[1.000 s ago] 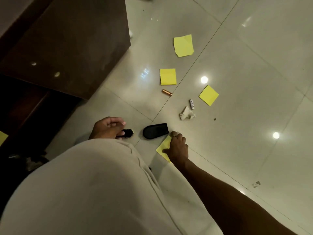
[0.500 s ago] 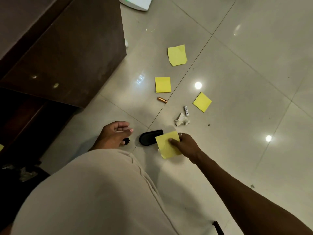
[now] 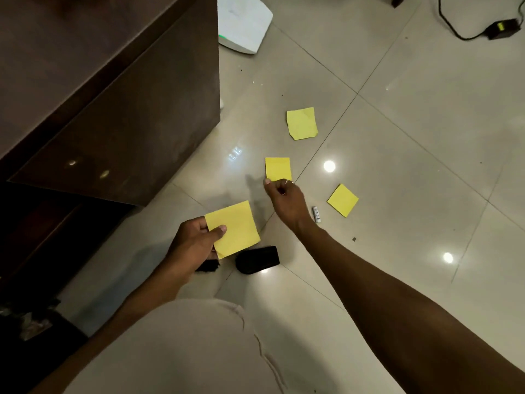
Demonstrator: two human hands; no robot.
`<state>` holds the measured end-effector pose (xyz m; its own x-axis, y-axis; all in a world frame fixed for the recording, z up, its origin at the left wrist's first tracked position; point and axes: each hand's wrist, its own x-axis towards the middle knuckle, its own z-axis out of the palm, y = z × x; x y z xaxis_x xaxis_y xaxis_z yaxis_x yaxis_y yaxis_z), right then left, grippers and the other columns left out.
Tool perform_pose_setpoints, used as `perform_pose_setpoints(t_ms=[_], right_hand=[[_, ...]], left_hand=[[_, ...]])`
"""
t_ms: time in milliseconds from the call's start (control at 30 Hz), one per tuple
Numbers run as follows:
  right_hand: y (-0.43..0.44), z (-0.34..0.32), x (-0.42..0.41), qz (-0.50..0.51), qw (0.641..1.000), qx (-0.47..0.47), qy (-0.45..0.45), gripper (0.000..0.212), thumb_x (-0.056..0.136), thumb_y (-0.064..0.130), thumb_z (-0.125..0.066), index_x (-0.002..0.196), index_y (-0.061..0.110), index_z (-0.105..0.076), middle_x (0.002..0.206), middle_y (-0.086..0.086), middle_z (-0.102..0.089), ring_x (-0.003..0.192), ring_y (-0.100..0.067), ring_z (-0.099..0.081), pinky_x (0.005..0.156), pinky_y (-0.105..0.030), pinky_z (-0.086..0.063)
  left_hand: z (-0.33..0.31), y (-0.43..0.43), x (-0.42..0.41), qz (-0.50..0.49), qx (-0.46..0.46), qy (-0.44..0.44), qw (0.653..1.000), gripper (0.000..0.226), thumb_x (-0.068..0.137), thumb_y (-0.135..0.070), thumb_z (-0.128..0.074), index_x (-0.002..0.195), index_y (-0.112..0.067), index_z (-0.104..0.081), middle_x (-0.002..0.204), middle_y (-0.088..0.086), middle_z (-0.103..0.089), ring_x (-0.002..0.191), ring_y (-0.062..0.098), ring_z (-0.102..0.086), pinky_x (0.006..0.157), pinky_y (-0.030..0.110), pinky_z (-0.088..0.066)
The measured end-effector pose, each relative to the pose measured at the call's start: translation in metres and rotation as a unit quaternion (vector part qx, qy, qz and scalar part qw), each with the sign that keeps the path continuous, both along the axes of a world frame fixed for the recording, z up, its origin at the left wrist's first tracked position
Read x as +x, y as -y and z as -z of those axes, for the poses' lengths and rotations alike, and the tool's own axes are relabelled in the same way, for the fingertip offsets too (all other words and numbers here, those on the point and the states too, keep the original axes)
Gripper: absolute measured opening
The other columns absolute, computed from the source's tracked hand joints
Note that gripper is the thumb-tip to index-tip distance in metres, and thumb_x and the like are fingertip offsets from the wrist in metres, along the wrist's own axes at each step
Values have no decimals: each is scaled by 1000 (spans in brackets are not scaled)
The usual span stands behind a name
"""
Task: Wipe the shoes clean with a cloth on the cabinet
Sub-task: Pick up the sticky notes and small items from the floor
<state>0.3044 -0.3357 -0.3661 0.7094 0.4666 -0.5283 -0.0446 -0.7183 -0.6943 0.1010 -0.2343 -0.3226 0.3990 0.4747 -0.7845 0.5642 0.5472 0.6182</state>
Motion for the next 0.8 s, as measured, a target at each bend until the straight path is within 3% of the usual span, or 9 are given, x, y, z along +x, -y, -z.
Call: perform_pose_setpoints(t_ms=[67,133,267,433,567,633,700,767,800], right_hand=[[-13,25,26,24,993,-59,101,41,94,58,-60,93,18,-68,98,-9,-69,98,-28,-67,84,-38,-53],[-25,42,45,1,978,-142,156,49,95,56,-62,123,15,-63,125,-13,-61,120,-33,-56,93,-42,-47],[-46,62,60,-1,961,-242,134,82,84,56,-76,146,15,-41,142,-15,-44,134,-38,-42,105,-51,-40],[-56,72,63,80,971,-216,66,86,77,38,-88,142,11,-40,141,-16,-49,135,-38,-45,106,-50,-42],[-54,65,66,38,984,-159,74,52,89,24,-78,128,0,-55,130,-20,-62,123,-38,-58,93,-40,-47],[-55,54,56,28,990,-118,64,40,94,29,-67,119,-2,-61,119,-23,-66,109,-38,-63,86,-43,-51],[-63,31,40,24,998,-62,-4,33,93,34,-57,107,4,-63,107,-23,-68,90,-32,-64,76,-42,-53],[-69,-4,16,8,993,-3,-119,10,100,17,-52,101,17,-62,103,-11,-66,87,-23,-62,77,-43,-54],[-71,-22,4,-13,985,19,-170,14,102,9,-52,105,19,-61,103,-6,-65,90,-20,-62,77,-41,-56]], left_hand=[[5,-6,-6,-21,-3,-10,1000,9,99,-12,-65,99,-20,-66,91,-2,-73,81,20,-70,58,31,-61],[12,-12,-13,-45,-12,-14,999,7,100,-11,-64,101,-18,-65,93,0,-72,81,21,-69,61,34,-60],[23,-22,-28,-78,-22,-21,997,8,99,-10,-64,98,-18,-66,94,1,-72,83,23,-69,67,39,-60],[32,-26,-42,-107,-28,-18,994,12,98,-10,-64,93,-21,-66,97,4,-73,86,27,-71,67,41,-61],[28,-21,-51,-136,-29,-13,990,8,98,-10,-65,100,-17,-69,100,7,-74,89,29,-71,69,41,-61],[20,-18,-58,-156,-29,-11,987,10,99,-11,-64,107,-14,-69,100,7,-74,89,28,-72,69,41,-61],[9,-17,-65,-175,-30,-8,984,10,102,-12,-59,105,-16,-68,100,7,-74,86,27,-71,66,39,-62],[-3,-19,-69,-195,-32,-3,980,15,106,-15,-53,101,-19,-66,99,8,-72,85,27,-69,63,38,-63],[-8,-20,-72,-202,-31,0,979,16,107,-17,-51,102,-21,-65,100,9,-71,87,28,-68,62,39,-63]])
